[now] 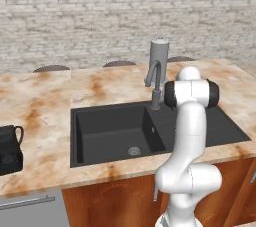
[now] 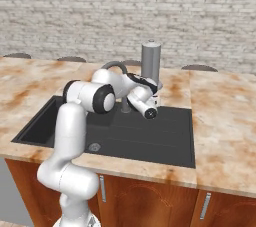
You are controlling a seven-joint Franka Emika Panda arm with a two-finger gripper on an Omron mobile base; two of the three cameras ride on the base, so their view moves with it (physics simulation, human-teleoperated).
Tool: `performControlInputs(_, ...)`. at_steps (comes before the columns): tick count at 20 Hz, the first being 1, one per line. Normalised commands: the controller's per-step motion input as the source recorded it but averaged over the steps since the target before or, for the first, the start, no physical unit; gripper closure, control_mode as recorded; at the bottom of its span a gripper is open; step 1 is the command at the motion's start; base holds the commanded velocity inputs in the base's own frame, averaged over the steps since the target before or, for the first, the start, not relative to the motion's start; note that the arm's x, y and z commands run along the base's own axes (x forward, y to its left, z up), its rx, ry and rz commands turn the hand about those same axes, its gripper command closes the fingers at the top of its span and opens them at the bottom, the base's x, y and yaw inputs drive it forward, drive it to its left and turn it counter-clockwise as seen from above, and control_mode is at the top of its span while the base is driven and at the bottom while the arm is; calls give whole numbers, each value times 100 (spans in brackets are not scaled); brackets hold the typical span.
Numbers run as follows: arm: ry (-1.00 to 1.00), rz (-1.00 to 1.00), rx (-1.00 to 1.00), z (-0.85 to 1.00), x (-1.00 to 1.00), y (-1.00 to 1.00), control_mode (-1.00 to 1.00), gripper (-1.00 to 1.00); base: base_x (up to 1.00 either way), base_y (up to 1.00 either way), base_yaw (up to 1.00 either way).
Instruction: Turn on the sink faucet and place the jug under the water for a few seconds to fill it up.
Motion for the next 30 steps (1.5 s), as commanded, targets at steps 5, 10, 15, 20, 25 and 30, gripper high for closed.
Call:
performControlInputs(5,5,-9,0,-13,3,-73,-100,100,0,0,0)
performControlInputs(10,4,-5,3,-16,0,-88,-100,100,0,0,0)
performControlInputs(15,5,-5,4,-21,0,-86,-100,100,0,0,0)
performControlInputs(20,6,-6,6,-27,0,-91,-100,100,0,0,0)
performControlInputs(25,10,-6,9,-31,-2,-82,-100,100,0,0,0)
performControlInputs(30,10,-6,12,-40,-2,-72,-100,-100,0,0,0)
